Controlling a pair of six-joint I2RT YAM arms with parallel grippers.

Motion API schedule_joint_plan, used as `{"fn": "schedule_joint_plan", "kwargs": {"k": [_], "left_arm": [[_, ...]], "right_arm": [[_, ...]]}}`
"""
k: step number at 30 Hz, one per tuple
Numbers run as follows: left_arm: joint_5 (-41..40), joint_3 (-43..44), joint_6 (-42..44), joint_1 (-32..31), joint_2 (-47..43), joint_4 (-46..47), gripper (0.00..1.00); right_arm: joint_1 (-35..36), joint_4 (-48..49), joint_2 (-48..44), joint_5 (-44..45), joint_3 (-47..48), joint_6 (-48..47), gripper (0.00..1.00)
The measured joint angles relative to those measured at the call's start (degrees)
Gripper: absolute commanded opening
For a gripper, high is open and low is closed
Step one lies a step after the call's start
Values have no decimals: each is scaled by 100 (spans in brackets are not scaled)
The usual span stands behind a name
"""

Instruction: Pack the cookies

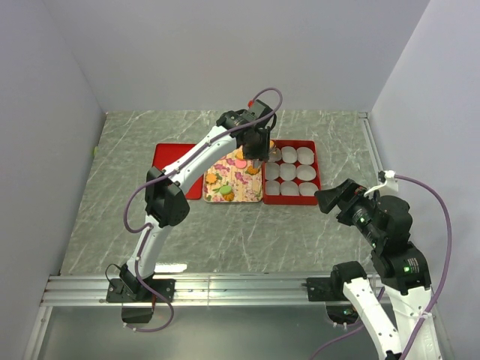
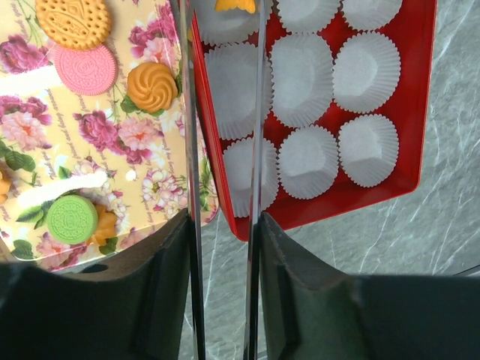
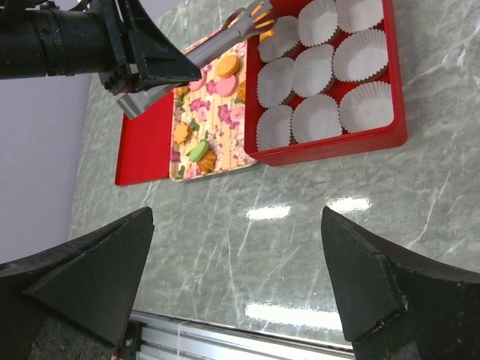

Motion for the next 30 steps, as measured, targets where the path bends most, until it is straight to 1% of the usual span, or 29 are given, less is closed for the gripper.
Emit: {"fn": "schedule_joint_plan", "kwargs": {"k": [6,12,16,22,25,30], "left_arm": [[-2,0,-4,0,0,28,47],[-11,-24,-7,0,-2,61,48],[-13,-63,-11,0,-2,57,47],[-74,13,-28,20,-42,9,49],[-98,-83,-52,87,-297,-2,49],[-245,-868,-57,461,-1392,-9,51]], "right_arm": [[4,-2,-2,-79,0,39,99],[13,-24,-2,-125,-2,66,99],[15,-26,-7,-140,-4,103,98],[15,-28,-9,-142,-39,103,99],[15,-35,-7,-142,-76,103,98],[39,-46,-7,-142,-81,103,99]]}}
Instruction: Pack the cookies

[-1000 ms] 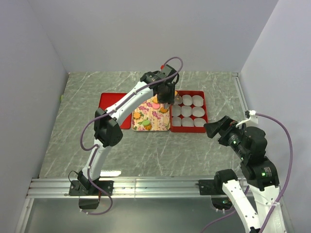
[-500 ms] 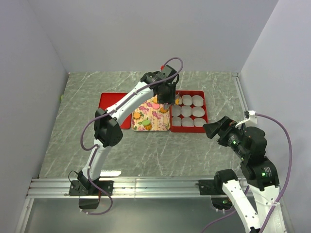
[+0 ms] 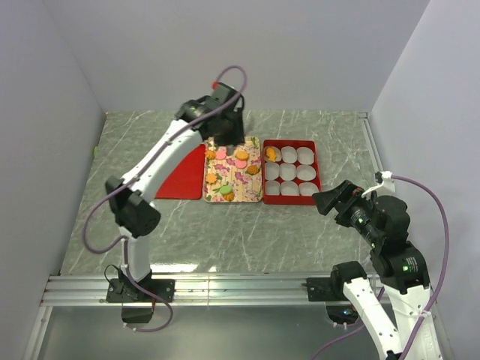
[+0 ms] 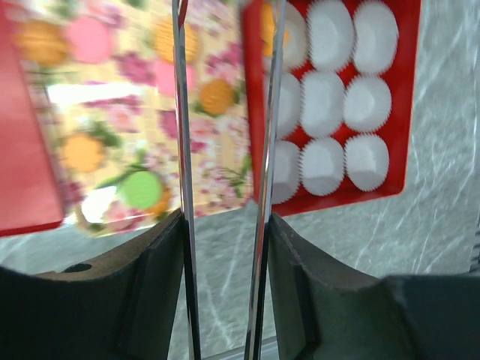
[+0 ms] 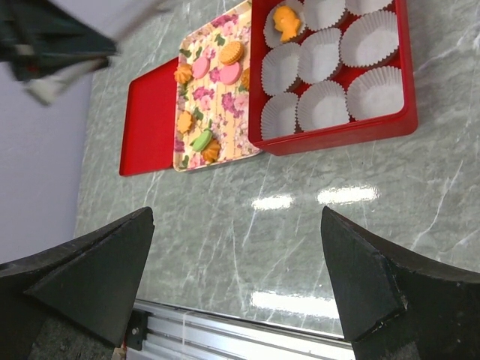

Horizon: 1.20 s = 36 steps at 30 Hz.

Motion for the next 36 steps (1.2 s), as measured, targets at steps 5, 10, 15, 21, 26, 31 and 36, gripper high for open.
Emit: {"fn": "schedule_joint_plan", "kwargs": {"k": [5,10,15,21,26,31,36], "left_arm": [[-463,-404,107,299,-656,-74,52],[-605,-739,254,240,-474,-114,56],[-586,-787,354,227,20,-120,58],[-433,-787,411,223,267,-109,58],[-330,-787,442,201,289,-79,58],[-306,-787,457,127,461,-79,58],[-302,-787,459,66,684,-81,58]], "right_arm": [[31,4,22,-24,-9,7,98],[39,4,96,-39,-9,20,98],[39,-15,157,-13,-9,11,98],[39,-81,271,22,-9,-9,98],[42,-118,317,37,-9,-28,98],[42,-142,352,55,-9,-66,98],[42,-157,354,74,-9,-90,98]]}}
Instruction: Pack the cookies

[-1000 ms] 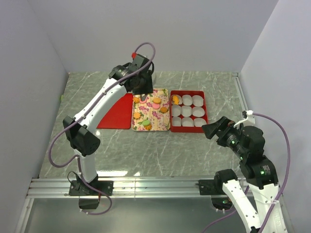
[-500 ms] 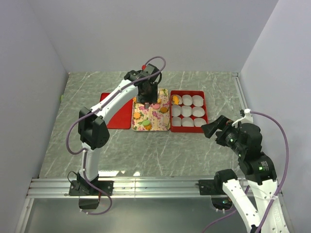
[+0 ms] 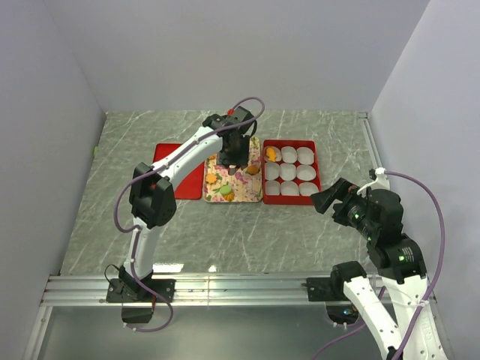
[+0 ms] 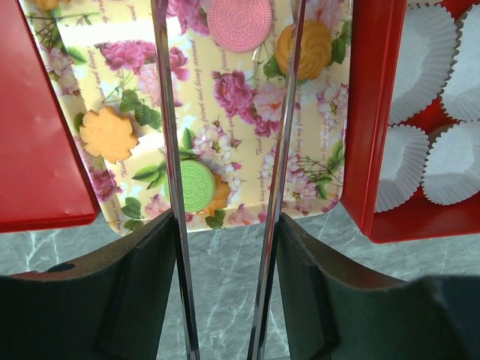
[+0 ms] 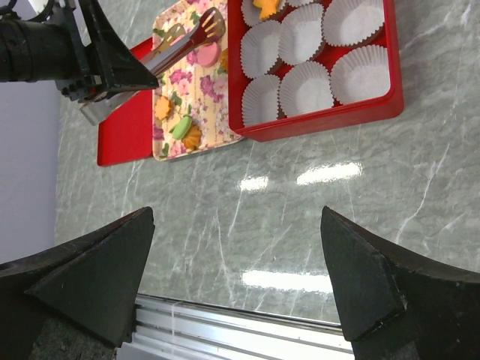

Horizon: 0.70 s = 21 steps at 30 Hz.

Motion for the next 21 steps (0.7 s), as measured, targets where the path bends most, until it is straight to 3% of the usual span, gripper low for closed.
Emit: {"fn": "schedule_joint_plan", "kwargs": {"k": [4,9,16,21], "left_arm": [[-2,0,0,-9,44,4,52],[-4,17,-4,-7,111,-4,36],[-52,138,0,-9,157,-76,33],[-129,905,-26,-7,240,-387,31]], "right_arm": [[-2,-4,0,4,0,-24,98],[0,-17,0,24,0,-42,98],[-2,-37,4,42,0,-42,98],[0,-37,9,42,0,-39,98]]}}
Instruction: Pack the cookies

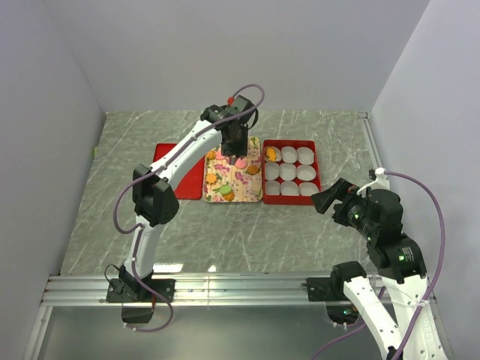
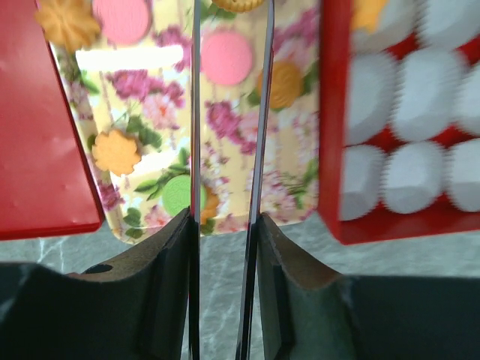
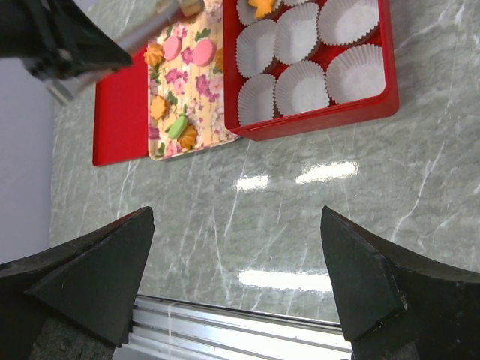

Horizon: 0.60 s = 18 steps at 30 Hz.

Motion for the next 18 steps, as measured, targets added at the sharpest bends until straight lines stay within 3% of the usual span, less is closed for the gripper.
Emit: {"fn": "schedule_joint_plan", "kwargs": {"k": [5,18], "left_arm": [[31,629,-28,-101,-17,0,31],[737,520,-68,-1058,-48,614,31]], "right_arm": [[0,2,-2,0,-2,13,98],[0,-70,-85,2,-74,28,97]]}}
